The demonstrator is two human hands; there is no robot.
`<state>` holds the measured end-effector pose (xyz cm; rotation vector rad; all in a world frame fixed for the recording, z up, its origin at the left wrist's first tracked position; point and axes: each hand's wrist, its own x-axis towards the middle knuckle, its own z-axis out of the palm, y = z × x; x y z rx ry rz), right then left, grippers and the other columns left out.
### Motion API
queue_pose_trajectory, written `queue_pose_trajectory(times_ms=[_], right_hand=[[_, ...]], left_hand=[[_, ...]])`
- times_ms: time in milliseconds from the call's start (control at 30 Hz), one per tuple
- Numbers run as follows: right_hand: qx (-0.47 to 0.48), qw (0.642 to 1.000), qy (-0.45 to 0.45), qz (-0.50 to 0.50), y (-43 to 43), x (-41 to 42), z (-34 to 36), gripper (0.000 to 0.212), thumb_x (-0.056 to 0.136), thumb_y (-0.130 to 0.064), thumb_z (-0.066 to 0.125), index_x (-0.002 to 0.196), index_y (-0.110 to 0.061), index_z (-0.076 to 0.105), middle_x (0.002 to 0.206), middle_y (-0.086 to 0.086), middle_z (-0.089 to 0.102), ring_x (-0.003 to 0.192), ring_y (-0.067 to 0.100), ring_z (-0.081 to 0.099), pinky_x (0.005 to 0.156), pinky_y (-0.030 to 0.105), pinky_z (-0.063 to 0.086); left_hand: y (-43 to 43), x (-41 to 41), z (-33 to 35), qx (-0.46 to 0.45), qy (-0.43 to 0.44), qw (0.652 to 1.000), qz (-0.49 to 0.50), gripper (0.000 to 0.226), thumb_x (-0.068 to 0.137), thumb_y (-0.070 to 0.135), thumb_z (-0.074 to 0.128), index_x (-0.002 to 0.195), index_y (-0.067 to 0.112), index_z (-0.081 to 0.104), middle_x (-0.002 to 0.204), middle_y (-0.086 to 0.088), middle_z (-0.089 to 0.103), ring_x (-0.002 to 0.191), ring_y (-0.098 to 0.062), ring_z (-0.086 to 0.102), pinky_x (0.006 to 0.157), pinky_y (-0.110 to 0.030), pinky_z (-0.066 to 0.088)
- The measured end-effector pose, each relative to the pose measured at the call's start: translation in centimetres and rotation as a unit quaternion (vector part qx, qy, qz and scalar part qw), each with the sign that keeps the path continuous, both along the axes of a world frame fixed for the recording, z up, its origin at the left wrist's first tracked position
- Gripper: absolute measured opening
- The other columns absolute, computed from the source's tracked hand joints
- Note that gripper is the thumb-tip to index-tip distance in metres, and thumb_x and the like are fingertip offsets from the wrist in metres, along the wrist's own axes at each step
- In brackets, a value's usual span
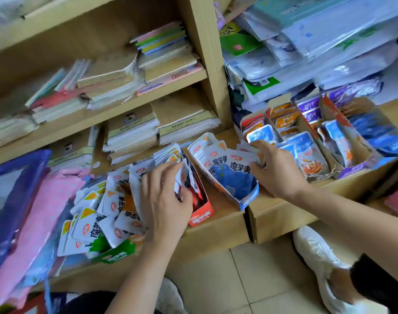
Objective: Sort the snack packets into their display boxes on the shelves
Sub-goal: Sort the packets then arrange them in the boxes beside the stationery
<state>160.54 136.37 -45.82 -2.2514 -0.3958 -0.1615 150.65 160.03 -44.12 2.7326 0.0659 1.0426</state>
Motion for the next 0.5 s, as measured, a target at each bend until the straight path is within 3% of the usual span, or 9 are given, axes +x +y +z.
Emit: queue_pose_trajectory(times_ms=[100, 200, 267, 333, 433, 500], right_hand=[[-0.022, 0.999, 0.005, 0.025, -0.4, -0.4, -0.1, 0.053, 0.093, -0.011, 0.062, 0.142, -0.021, 0.046, 0.12, 0.009, 0.07, 0.107, 0.022, 0.069, 0.057, 0.006, 0.047], [-0.021, 0.998, 0.012, 0.059, -0.6, -0.7, 0.2, 0.071, 0.09, -0.007, 0.063, 0.15, -0.03, 0.034, 0.125, 0.003, 0.067, 0.111, 0.019, 0.066, 0.071, 0.018, 0.054], [-0.02, 0.996, 0.015, 0.087, -0.2, -0.8, 0.5, 0.078, 0.09, -0.005, 0.062, 0.154, -0.035, 0.028, 0.125, -0.004, 0.062, 0.106, 0.011, 0.063, 0.073, 0.017, 0.053], [-0.029, 0.993, -0.003, 0.117, 0.6, -0.9, 0.6, 0.075, 0.091, -0.006, 0.059, 0.154, -0.036, 0.03, 0.127, -0.003, 0.059, 0.106, 0.012, 0.062, 0.072, 0.018, 0.055], [-0.056, 0.986, -0.031, 0.156, 1.7, -1.1, 0.7, 0.071, 0.09, -0.007, 0.056, 0.152, -0.033, 0.035, 0.126, 0.003, 0.057, 0.11, 0.024, 0.063, 0.074, 0.041, 0.059], [-0.061, 0.984, -0.026, 0.164, 1.9, -1.0, 0.9, 0.067, 0.089, -0.01, 0.059, 0.15, -0.03, 0.039, 0.123, 0.001, 0.056, 0.109, 0.022, 0.063, 0.076, 0.039, 0.059]], left_hand=[[-0.2, 0.9, 0.9, -0.016, 0.039, 0.999, 0.002, 0.051, 0.08, 0.012, 0.07, 0.13, 0.02, 0.062, 0.126, 0.001, 0.058, 0.118, -0.019, 0.053, 0.098, -0.024, 0.039], [0.9, 0.9, 1.3, -0.158, 0.082, 0.983, 0.034, 0.05, 0.083, 0.024, 0.075, 0.13, 0.026, 0.059, 0.12, 0.007, 0.058, 0.099, -0.008, 0.058, 0.085, -0.026, 0.048], [1.4, 0.5, 1.2, -0.189, 0.082, 0.978, 0.023, 0.035, 0.085, 0.031, 0.077, 0.118, 0.027, 0.068, 0.107, 0.013, 0.067, 0.089, -0.005, 0.062, 0.08, -0.029, 0.054], [1.5, 0.0, 1.1, -0.224, 0.105, 0.969, -0.019, 0.027, 0.085, 0.032, 0.079, 0.111, 0.029, 0.073, 0.099, 0.016, 0.07, 0.088, -0.001, 0.065, 0.079, -0.023, 0.055], [1.5, -0.5, 1.0, -0.263, 0.155, 0.95, -0.071, 0.029, 0.084, 0.022, 0.08, 0.112, 0.025, 0.075, 0.103, 0.013, 0.068, 0.09, -0.002, 0.065, 0.08, -0.021, 0.054], [1.5, -0.7, 1.1, -0.236, 0.168, 0.954, -0.076, 0.03, 0.084, 0.02, 0.08, 0.113, 0.024, 0.075, 0.106, 0.016, 0.066, 0.095, -0.003, 0.064, 0.085, -0.026, 0.054]])
